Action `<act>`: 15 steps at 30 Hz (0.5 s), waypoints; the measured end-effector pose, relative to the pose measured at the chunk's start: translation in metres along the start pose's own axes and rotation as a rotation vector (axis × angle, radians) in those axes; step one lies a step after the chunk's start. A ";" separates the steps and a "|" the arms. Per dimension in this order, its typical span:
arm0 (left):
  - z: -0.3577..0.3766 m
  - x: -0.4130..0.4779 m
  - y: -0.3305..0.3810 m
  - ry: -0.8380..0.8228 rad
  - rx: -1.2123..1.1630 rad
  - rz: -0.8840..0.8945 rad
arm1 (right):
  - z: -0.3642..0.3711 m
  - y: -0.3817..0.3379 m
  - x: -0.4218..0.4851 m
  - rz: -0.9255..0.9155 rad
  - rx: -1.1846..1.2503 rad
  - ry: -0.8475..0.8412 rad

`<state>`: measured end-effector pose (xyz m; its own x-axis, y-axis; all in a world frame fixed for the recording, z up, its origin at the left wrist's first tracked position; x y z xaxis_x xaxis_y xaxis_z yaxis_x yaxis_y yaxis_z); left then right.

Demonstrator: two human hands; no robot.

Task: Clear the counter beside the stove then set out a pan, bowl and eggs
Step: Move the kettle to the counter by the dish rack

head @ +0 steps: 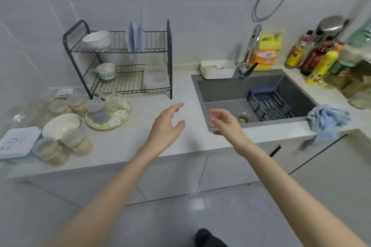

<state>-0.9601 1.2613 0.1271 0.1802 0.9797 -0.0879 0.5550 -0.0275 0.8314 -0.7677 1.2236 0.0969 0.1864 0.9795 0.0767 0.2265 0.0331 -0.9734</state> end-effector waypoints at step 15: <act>0.363 -0.174 0.243 -0.595 0.085 0.447 | -0.381 0.046 -0.294 0.148 -0.057 0.707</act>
<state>-0.5619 1.0116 0.1451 0.7990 0.5990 -0.0534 0.3821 -0.4370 0.8143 -0.4477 0.8617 0.1113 0.7880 0.6097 0.0854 0.1976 -0.1191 -0.9730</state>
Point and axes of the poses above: each hand's wrist, its own x-axis towards the middle knuckle, its own z-axis out of the palm, y = z × x, the point moved 9 cm from there along x, towards the middle knuckle, and after that the axes turned 13 degrees about -z, right-handed, at the moved point
